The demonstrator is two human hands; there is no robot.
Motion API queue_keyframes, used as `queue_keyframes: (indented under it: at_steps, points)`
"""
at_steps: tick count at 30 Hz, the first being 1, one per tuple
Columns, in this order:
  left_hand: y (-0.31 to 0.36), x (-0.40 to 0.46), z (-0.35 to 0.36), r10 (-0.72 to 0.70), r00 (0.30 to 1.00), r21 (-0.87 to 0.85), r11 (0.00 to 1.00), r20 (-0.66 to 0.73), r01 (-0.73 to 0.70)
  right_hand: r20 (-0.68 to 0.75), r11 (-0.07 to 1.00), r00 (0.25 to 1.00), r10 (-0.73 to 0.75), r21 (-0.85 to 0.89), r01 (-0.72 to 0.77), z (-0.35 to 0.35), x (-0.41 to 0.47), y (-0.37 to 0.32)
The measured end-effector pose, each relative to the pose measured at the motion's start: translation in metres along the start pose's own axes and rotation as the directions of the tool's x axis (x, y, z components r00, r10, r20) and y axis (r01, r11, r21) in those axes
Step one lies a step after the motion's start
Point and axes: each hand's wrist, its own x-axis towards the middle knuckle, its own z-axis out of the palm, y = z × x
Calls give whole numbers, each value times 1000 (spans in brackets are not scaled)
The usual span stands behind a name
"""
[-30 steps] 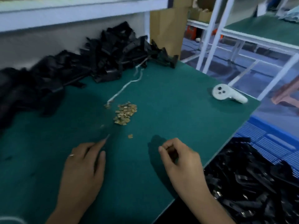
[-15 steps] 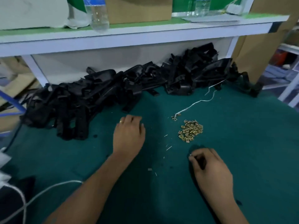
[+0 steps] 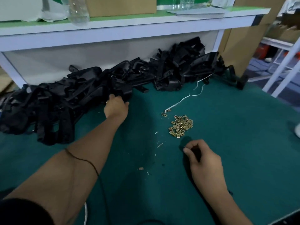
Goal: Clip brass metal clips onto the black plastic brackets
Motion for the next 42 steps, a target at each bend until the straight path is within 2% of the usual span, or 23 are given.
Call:
queue_keyframes:
  at_steps: [4, 9, 11, 13, 16, 19, 22, 25, 28, 31, 34, 37, 42]
  points:
    - [-4, -44, -23, 72, 993, -67, 996, 89, -66, -53, 985, 998, 19, 175, -10, -3, 1, 0]
    - [-15, -179, -24, 145, 987, -189, 973, 68, -130, -39, 953, 999, -2, 302, 14, -5, -2, 0]
    - [-7, -231, -22, 272, 960, -89, 960, 63, -266, -30, 943, 999, -22, 332, 30, -7, -6, -1]
    - [1, -259, -23, 358, 922, 22, 931, 150, -366, 12, 924, 1000, -28, 383, 21, -8, -11, -2]
    - [7, -268, -18, 408, 885, 76, 898, 226, -433, 70, 885, 997, -37, 466, 0, -9, -16, -4]
    - [9, -268, -19, 445, 876, 116, 875, 187, -469, 100, 841, 995, -32, 541, -27, -11, -23, -4]
    - [13, -266, -21, 497, 859, 82, 857, 122, -508, 137, 828, 990, -23, 557, -58, -10, -26, -3]
    - [18, -260, -16, 528, 846, -134, 846, 71, -517, 158, 817, 987, -13, 571, -81, -8, -22, -5]
    - [23, -254, -10, 565, 809, -405, 786, 164, -467, 155, 820, 987, -35, 569, -60, -10, -20, -5]
    - [25, -252, -12, 608, 774, -522, 725, 178, -450, 159, 811, 986, -54, 583, -50, -11, -20, -4]
    - [20, -252, -13, 604, 786, -592, 685, 135, -424, 168, 768, 986, -9, 633, -101, -13, -20, -3]
    - [18, -253, -12, 586, 805, -599, 678, 93, -425, 198, 703, 979, 46, 690, -173, -16, -19, -4]
    - [26, -260, -14, 602, 798, -441, 725, 29, -530, 260, 647, 965, 18, 733, -210, -18, -18, -4]
